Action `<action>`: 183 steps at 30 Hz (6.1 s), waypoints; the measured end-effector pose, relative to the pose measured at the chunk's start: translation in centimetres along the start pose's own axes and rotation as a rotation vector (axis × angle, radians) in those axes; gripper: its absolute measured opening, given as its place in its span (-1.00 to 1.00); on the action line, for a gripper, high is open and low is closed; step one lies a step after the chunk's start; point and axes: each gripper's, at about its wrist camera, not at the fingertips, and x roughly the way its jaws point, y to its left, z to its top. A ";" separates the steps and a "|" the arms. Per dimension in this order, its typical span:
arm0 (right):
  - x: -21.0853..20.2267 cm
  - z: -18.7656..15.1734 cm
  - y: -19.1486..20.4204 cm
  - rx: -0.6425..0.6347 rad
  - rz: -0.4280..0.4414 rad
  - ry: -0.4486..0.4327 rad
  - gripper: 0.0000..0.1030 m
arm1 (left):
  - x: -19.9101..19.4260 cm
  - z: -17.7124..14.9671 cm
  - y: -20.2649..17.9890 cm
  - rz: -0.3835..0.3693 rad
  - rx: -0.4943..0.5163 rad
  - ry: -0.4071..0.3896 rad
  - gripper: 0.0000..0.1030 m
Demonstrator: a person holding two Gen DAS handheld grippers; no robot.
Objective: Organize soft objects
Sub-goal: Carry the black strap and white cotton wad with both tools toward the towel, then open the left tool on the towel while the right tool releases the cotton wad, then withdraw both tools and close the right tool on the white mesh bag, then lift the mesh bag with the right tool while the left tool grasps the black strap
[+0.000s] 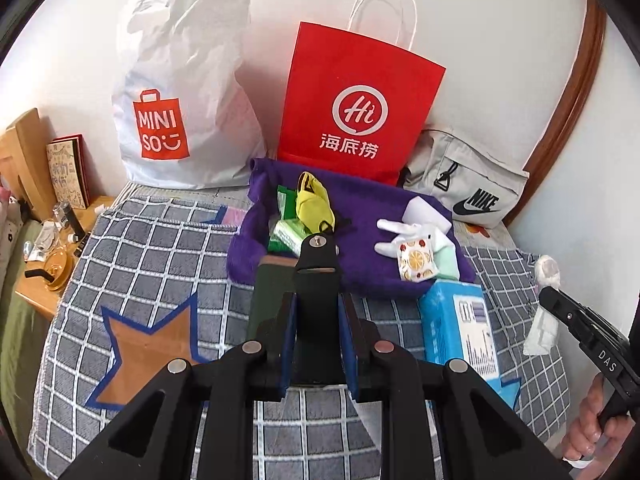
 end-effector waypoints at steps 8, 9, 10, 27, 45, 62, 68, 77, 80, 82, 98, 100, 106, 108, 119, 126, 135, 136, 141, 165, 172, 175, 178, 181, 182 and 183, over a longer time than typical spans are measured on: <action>2.6 2.5 0.0 -0.006 0.010 -0.011 -0.77 | 2.3 2.4 0.5 -0.006 -0.033 0.012 -0.62; 3.0 2.8 -0.1 -0.002 0.012 -0.011 -0.77 | 2.6 2.6 0.4 -0.008 -0.034 0.015 -0.62; 3.2 3.0 -0.1 0.001 0.014 -0.011 -0.77 | 2.9 3.0 0.4 -0.012 -0.035 0.017 -0.62; 9.4 8.4 -1.7 -0.008 0.014 -0.015 -0.77 | 9.3 7.7 -1.5 -0.063 -0.007 0.072 -0.62; 17.3 8.3 -3.9 -0.012 0.010 0.134 -0.76 | 16.8 8.5 -2.2 -0.044 0.038 0.164 -0.62; 21.2 6.6 -5.4 0.015 -0.025 0.253 -0.73 | 19.3 8.2 -0.9 -0.057 0.021 0.210 -0.61; 21.3 6.6 -5.3 0.017 -0.025 0.259 -0.72 | 19.5 8.0 -1.0 -0.066 0.022 0.216 -0.61; 20.3 7.1 -5.0 0.014 -0.008 0.236 -0.27 | 19.6 7.9 -1.3 -0.071 0.024 0.257 -0.45; 19.5 7.4 -4.6 0.004 -0.006 0.209 -0.08 | 19.4 8.0 -1.3 -0.076 0.019 0.258 -0.30; 19.0 7.7 -4.4 0.005 -0.007 0.194 -0.08 | 18.9 8.1 -1.4 -0.056 0.027 0.247 -0.29; 10.7 4.9 -2.5 0.022 0.025 0.140 0.07 | 11.3 6.8 -1.3 -0.031 0.028 0.175 -0.15; 9.7 3.7 -2.1 0.025 0.037 0.150 0.07 | 9.9 5.9 -0.9 -0.034 0.020 0.167 -0.13; 6.0 0.1 0.2 -0.001 0.098 0.153 0.19 | 7.0 2.9 0.4 -0.014 -0.002 0.147 -0.12; 4.9 -1.1 1.0 -0.006 0.110 0.144 0.29 | 6.0 2.0 0.8 0.002 0.003 0.130 -0.07; 3.3 -9.4 5.6 -0.049 0.176 0.248 0.41 | 2.0 -3.3 3.9 0.034 -0.043 0.070 0.02; 4.8 -12.4 6.9 -0.102 0.122 0.264 0.42 | 0.9 -6.3 6.4 0.009 -0.084 0.056 0.02; 8.2 -13.3 4.9 -0.022 0.081 0.303 0.44 | 1.8 -8.7 8.9 0.008 -0.121 0.078 0.02; 8.6 -13.3 4.8 -0.010 0.083 0.310 0.44 | 2.0 -8.7 9.0 0.004 -0.123 0.081 0.02; 9.5 -13.3 5.8 -0.023 0.075 0.310 0.73 | 2.2 -8.8 9.0 -0.007 -0.119 0.081 0.02; 6.8 -13.0 8.0 -0.109 -0.031 0.218 -0.71 | 0.8 -11.7 5.6 0.011 -0.033 0.146 0.02; 2.9 -13.6 7.0 -0.082 0.022 0.156 -0.74 | 0.8 -13.1 3.9 -0.016 -0.036 0.183 0.02; 1.6 -14.4 5.8 -0.069 0.007 0.154 -0.74 | 1.1 -13.8 2.6 -0.034 -0.024 0.202 0.02; 0.4 -15.6 4.5 -0.061 -0.005 0.164 -0.74 | 1.5 -14.2 1.0 -0.051 -0.003 0.217 0.02; -0.4 -17.0 3.2 -0.056 -0.031 0.176 -0.74 | 2.1 -14.6 -0.8 -0.067 0.025 0.236 0.02; -0.6 -17.3 2.7 -0.051 -0.037 0.179 -0.74 | 2.3 -14.7 -1.4 -0.073 0.036 0.242 0.02; -1.0 -17.7 2.1 -0.041 -0.044 0.180 -0.74 | 2.6 -14.9 -2.0 -0.081 0.046 0.250 0.02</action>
